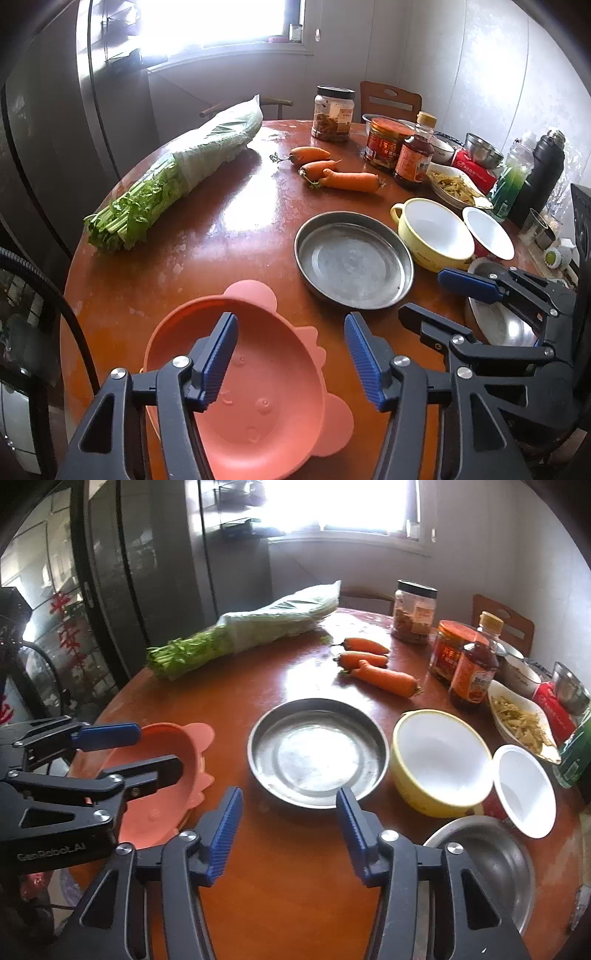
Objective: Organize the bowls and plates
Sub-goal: 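Move the left tool away from the stack toward the steel tray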
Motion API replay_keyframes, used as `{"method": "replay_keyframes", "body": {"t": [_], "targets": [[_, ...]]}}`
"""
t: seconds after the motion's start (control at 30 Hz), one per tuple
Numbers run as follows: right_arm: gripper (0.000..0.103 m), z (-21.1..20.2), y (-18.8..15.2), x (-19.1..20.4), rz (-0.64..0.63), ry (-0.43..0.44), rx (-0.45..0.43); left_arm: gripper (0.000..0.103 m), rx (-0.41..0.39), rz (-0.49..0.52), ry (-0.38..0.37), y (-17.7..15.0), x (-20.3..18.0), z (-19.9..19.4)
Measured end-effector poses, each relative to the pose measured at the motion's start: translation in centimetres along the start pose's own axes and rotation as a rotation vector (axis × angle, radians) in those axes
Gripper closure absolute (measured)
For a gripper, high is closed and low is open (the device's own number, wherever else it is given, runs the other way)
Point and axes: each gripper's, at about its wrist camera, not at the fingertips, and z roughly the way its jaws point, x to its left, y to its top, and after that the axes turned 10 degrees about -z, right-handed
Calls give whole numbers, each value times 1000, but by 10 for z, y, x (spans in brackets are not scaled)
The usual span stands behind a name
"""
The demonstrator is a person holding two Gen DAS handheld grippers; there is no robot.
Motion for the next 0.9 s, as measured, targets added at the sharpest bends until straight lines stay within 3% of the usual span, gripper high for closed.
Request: {"method": "replay_keyframes", "body": {"t": [0.9], "targets": [[47, 75, 7, 18, -121, 91, 154, 40, 52, 0, 27, 19, 12, 30]]}}
